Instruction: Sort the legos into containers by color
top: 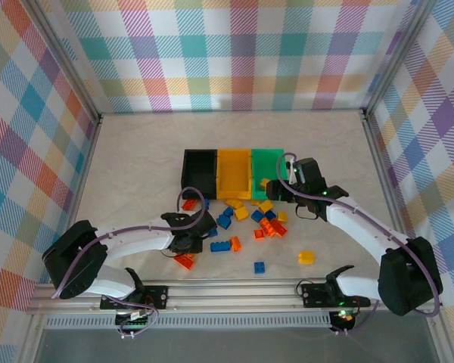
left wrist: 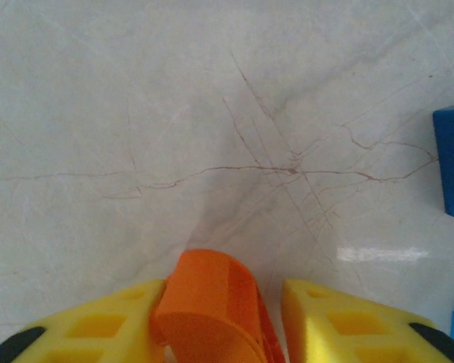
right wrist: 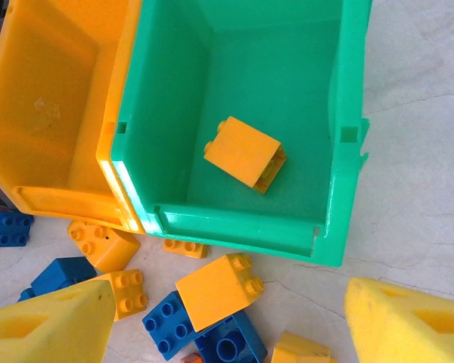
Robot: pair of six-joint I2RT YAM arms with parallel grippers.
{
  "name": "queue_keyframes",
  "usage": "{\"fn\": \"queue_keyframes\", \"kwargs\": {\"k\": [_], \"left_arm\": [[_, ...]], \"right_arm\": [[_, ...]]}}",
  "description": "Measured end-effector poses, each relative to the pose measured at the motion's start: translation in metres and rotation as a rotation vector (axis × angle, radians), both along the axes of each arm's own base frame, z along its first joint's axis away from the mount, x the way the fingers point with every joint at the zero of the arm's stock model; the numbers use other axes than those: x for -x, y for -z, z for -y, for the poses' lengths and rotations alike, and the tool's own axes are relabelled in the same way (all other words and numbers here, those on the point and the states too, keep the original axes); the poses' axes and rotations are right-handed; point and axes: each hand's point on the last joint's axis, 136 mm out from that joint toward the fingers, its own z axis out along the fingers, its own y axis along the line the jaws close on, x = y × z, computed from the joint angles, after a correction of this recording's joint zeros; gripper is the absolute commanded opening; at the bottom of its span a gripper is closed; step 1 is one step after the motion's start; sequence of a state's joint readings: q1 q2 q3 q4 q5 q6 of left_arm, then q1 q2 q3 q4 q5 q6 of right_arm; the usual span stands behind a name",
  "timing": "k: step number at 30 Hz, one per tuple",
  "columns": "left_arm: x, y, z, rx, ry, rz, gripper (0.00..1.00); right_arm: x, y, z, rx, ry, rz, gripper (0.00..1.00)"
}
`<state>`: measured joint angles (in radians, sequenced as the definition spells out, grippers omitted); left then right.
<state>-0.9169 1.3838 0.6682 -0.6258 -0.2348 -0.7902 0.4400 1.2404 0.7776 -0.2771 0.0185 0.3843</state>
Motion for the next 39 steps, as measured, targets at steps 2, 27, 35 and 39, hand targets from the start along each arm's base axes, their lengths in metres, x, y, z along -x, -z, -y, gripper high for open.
{"fn": "queue_keyframes", "kwargs": {"k": [2,27,35,39], "left_arm": [[0.0,0.0,0.0,0.001,-0.004,0.003,0.3],[-0.064,-0.092,0.028,0.14,-0.044,0.228,0.0],[-0.175,-0.139,0.019,0.12,-0.187,0.385,0.0],[-0.215,-0.128,0.016,0.071,-0.221,0.385,0.0]], "right_arm": [[0.0,0.0,0.0,0.0,0.0,0.0,0.8],[0.002,-0.005,0.006,0.001,0.027,0.024,0.8],[0.003,-0.005,0.006,-0.005,0.035,0.02,0.8],[0.005,-0.001,0.007,-0.003,0.037,0.01,0.81]]}}
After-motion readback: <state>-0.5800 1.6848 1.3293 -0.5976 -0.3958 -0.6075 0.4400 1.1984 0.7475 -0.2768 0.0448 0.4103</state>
